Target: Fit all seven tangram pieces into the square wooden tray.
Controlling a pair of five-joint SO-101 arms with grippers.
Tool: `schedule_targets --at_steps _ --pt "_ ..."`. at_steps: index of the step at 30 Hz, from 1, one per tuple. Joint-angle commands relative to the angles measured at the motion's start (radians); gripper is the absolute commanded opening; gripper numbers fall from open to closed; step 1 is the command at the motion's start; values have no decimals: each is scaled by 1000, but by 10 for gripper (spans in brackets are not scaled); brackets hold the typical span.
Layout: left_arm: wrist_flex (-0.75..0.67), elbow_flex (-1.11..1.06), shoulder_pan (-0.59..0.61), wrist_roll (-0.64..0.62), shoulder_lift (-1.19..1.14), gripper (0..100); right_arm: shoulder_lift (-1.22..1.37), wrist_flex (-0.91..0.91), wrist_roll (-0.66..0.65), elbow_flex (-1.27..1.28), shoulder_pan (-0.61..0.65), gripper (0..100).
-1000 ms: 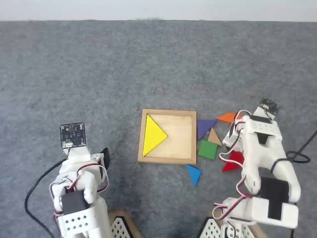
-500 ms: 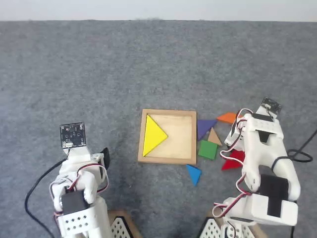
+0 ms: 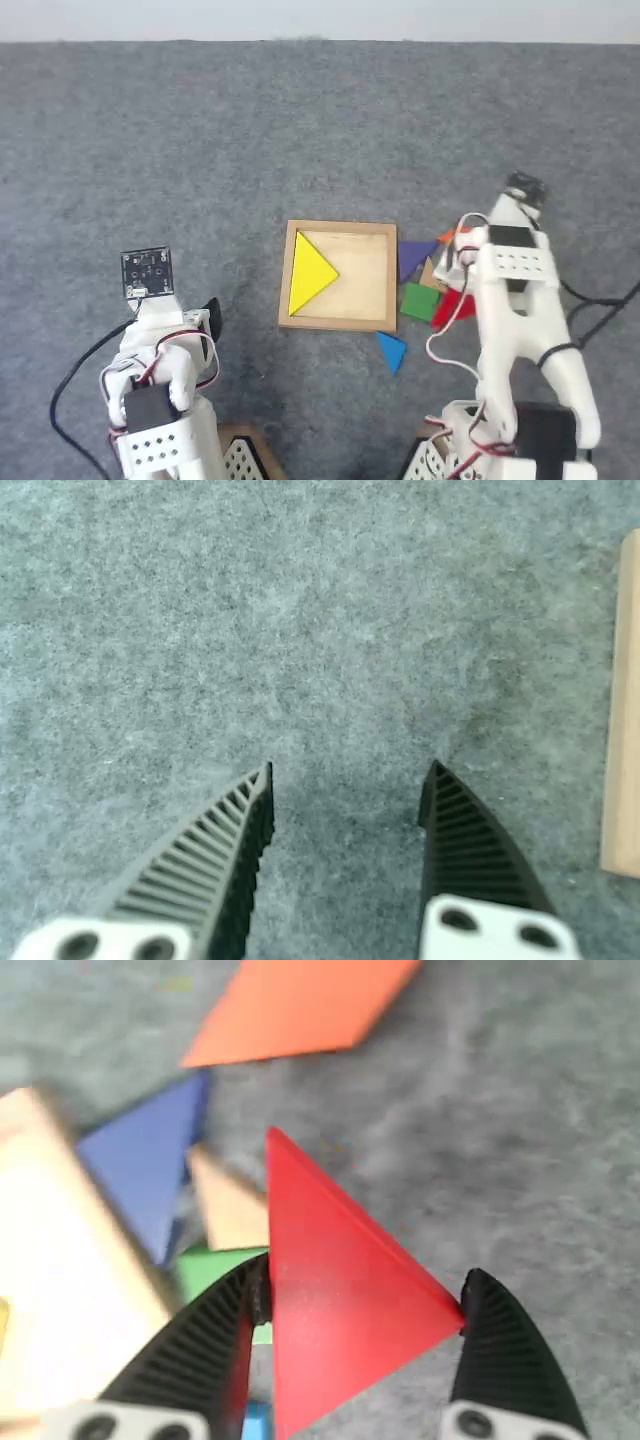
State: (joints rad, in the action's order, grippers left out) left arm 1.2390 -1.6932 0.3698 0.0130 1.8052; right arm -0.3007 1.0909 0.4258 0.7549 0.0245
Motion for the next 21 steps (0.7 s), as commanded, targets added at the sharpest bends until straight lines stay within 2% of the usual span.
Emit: schedule_targets --at_steps 1,6,11,18,21 --pt "5 10 5 5 18 234 -50 8 -5 -61 131 202" --pt "5 10 5 5 18 234 19 -24 57 -158 288 202" --pt "5 10 5 5 18 234 209 -21 166 -379 427 202" --pt "5 10 5 5 18 234 578 28 462 -750 433 203" --pt "5 10 5 5 18 234 708 59 545 -893 437 203"
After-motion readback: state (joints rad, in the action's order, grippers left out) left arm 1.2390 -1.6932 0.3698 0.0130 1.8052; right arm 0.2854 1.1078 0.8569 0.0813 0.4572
